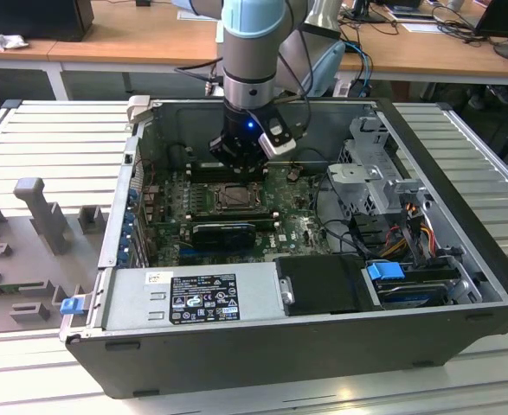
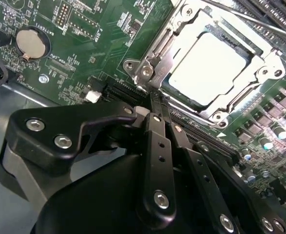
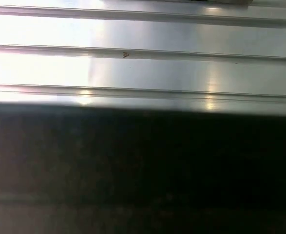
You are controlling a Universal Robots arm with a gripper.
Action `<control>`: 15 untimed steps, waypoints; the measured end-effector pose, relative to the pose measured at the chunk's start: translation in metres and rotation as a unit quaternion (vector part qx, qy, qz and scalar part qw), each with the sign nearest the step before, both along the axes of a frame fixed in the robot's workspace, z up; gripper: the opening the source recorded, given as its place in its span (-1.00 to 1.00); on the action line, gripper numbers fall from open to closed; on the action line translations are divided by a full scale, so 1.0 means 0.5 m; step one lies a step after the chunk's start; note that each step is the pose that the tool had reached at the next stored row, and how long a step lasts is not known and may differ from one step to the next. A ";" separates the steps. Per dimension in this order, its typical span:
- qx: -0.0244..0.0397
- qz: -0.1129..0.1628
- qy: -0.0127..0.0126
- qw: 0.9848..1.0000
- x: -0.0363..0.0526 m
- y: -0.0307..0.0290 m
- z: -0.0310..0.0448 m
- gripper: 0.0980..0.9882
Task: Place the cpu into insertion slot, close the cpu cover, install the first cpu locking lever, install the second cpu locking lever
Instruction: 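Install the first cpu locking lever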
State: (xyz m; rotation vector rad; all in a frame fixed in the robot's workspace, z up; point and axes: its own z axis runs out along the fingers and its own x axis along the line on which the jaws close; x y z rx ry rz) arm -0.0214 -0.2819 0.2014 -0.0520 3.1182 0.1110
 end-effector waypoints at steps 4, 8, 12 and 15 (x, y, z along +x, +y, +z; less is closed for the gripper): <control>0.001 0.000 0.000 1.000 0.000 0.000 0.027 -0.98; 0.001 0.000 0.000 1.000 0.000 -0.001 0.036 -0.98; 0.001 0.000 0.000 1.000 0.000 -0.006 0.036 -0.98; 0.001 0.000 0.000 1.000 0.000 -0.009 0.036 -0.98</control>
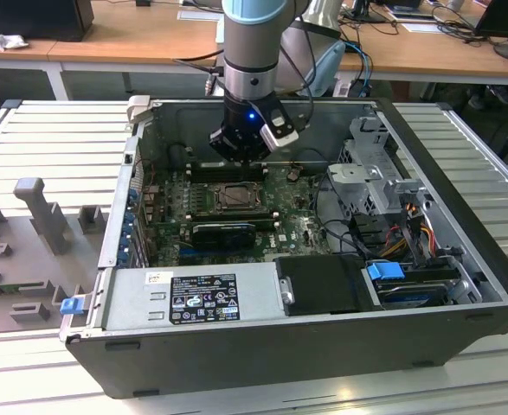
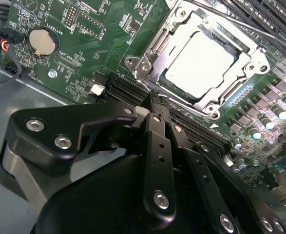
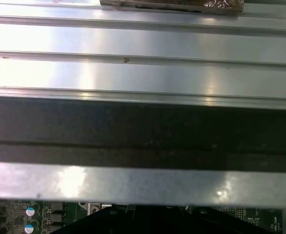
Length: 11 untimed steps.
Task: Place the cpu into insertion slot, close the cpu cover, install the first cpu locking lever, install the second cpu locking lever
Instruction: 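Install the first cpu locking lever, then install the second cpu locking lever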
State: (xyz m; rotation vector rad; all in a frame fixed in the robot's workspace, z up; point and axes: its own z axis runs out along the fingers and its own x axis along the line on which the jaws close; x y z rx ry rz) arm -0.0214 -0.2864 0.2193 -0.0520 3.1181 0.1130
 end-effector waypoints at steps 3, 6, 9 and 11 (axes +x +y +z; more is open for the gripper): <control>0.000 0.000 0.000 1.000 0.000 -0.002 0.000 -0.98; 0.000 0.000 0.000 1.000 0.000 -0.005 0.000 -0.98; 0.000 0.000 0.000 1.000 0.000 -0.009 0.007 -0.98; 0.000 0.000 0.000 1.000 0.000 -0.009 0.017 -0.98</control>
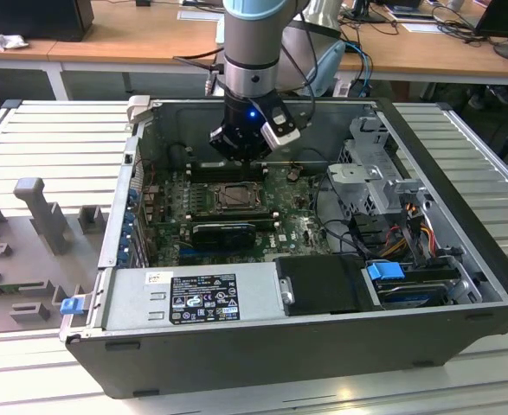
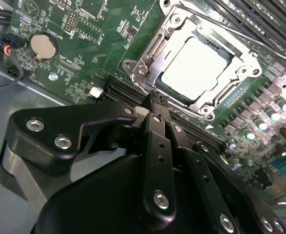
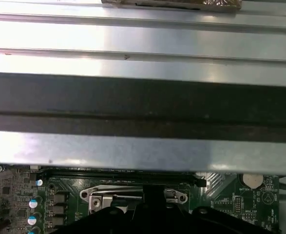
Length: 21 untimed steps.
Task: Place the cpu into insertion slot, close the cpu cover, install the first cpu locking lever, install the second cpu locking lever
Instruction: 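Install the second cpu locking lever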
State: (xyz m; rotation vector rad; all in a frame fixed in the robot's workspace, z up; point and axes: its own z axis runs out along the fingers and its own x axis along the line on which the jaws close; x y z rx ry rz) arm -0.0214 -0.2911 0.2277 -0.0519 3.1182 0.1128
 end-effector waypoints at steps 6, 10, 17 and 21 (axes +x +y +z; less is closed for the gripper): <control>0.000 0.000 0.000 1.000 0.000 -0.001 0.031 -0.98; 0.000 0.000 0.000 1.000 0.000 -0.008 0.031 -0.98; 0.000 0.000 0.000 1.000 0.000 -0.018 0.031 -0.98; 0.000 0.000 0.000 1.000 0.000 -0.022 0.031 -0.98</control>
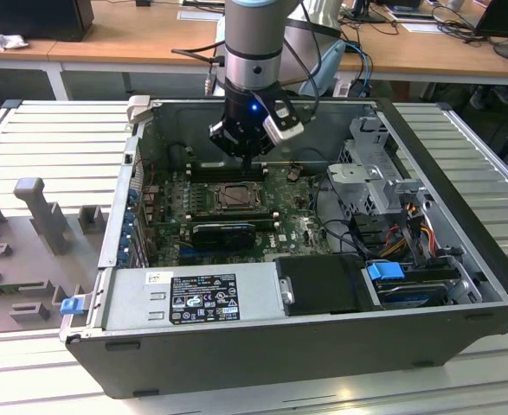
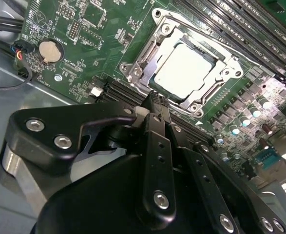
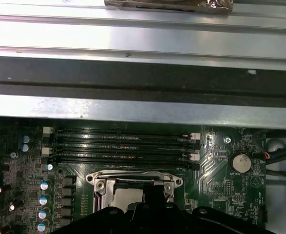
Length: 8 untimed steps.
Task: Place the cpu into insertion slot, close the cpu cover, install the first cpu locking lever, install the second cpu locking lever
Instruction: 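Install the second cpu locking lever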
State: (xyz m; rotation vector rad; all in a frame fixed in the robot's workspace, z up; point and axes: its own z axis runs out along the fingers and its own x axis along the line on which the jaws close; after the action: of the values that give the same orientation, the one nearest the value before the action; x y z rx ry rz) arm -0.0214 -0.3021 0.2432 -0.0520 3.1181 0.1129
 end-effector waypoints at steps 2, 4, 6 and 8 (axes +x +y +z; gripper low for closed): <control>0.000 0.000 0.000 1.000 0.000 -0.001 0.000 -0.98; 0.000 0.000 0.000 1.000 0.000 -0.003 0.000 -0.98; 0.000 0.000 0.000 1.000 0.000 -0.004 0.000 -0.98; 0.000 0.000 0.000 1.000 0.000 -0.006 0.000 -0.98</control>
State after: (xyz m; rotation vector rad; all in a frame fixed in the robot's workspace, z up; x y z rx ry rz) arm -0.0214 -0.3051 0.2432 -0.0519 3.1181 0.1130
